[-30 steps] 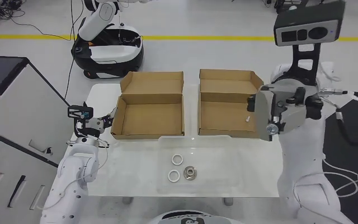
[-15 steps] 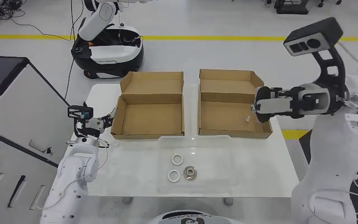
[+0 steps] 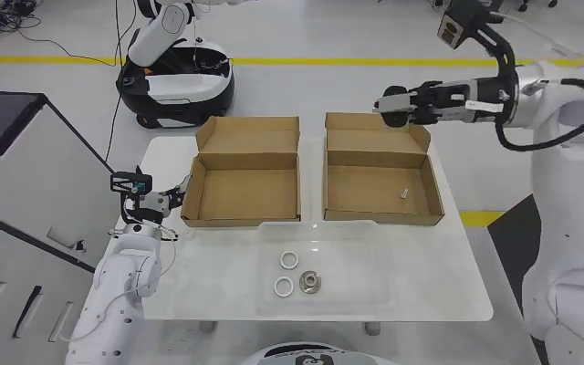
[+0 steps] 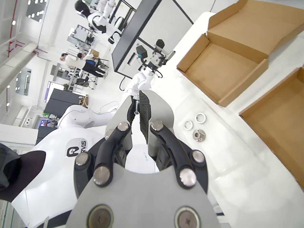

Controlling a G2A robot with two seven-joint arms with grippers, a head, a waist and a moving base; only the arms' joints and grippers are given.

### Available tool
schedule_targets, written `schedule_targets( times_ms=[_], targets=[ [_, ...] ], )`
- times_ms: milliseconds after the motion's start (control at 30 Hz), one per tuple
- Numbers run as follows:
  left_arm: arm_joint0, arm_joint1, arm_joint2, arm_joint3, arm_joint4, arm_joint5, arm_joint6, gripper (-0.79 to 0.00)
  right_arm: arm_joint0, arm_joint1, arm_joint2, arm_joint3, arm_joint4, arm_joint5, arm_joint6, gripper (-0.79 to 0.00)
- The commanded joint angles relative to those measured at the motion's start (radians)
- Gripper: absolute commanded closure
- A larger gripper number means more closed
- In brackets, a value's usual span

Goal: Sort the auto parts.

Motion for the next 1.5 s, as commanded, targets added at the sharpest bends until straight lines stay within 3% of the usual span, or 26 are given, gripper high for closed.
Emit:
schedule_targets(
  times_ms=[0, 200, 433, 633, 833, 1133, 1467],
  targets=[
    [0.000, 0.000, 0.000, 0.000, 0.000, 0.000, 0.000, -0.785, 0.070, 0.025, -0.068, 0.063, -0.015, -0.007, 0.007, 0.000],
    [0.000, 0.000, 0.000, 0.000, 0.000, 0.000, 0.000, -0.785, 0.291, 0.092, -0.322, 0.250, -0.066, -0.044, 0.044, 0.000],
    [0.000, 0.000, 0.000, 0.000, 0.000, 0.000, 0.000, -0.785, 0.532, 0.133, -0.688, 0.378, -0.003, -0.044, 0.044, 0.000],
    [0.000, 0.000, 0.000, 0.000, 0.000, 0.000, 0.000, -0.785, 0.690, 0.135, -0.981, 0.454, 0.033, -0.044, 0.044, 0.000],
    [0.000, 0.000, 0.000, 0.000, 0.000, 0.000, 0.000, -0.785, 0.774, 0.107, -1.222, 0.509, 0.012, -0.044, 0.044, 0.000],
    [0.000, 0.000, 0.000, 0.000, 0.000, 0.000, 0.000, -0.785, 0.661, 0.051, -1.242, 0.600, -0.209, -0.044, 0.044, 0.000],
    [0.000, 0.000, 0.000, 0.000, 0.000, 0.000, 0.000, -0.785, 0.535, -0.005, -1.242, 0.677, -0.328, -0.044, 0.044, 0.000]
  ],
)
